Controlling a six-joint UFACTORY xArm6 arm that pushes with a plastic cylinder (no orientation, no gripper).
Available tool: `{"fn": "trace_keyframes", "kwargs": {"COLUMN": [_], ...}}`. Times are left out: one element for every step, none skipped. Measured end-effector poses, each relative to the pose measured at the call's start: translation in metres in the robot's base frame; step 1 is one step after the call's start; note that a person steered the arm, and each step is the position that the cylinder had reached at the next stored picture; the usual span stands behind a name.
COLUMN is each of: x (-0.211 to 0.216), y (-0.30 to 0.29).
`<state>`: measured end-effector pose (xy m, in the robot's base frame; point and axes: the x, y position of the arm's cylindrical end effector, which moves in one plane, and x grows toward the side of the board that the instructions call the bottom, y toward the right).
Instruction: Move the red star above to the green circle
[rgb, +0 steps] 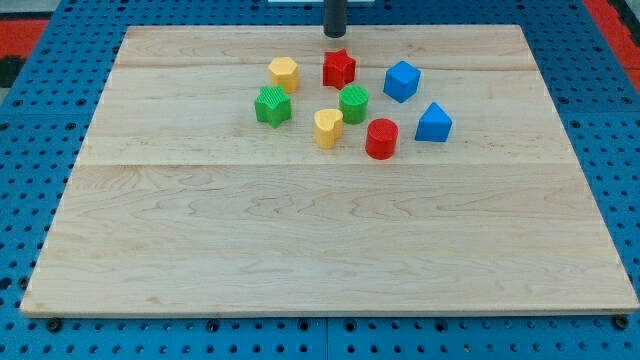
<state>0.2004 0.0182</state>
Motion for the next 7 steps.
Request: {"fn": "trace_keyframes", "kwargs": {"x": [0.000,0.010,0.014,0.022,0.043,0.048,0.081], "y": [0.002,0.003,0.003,-0.014,-0.035,-0.035,-0.021]}}
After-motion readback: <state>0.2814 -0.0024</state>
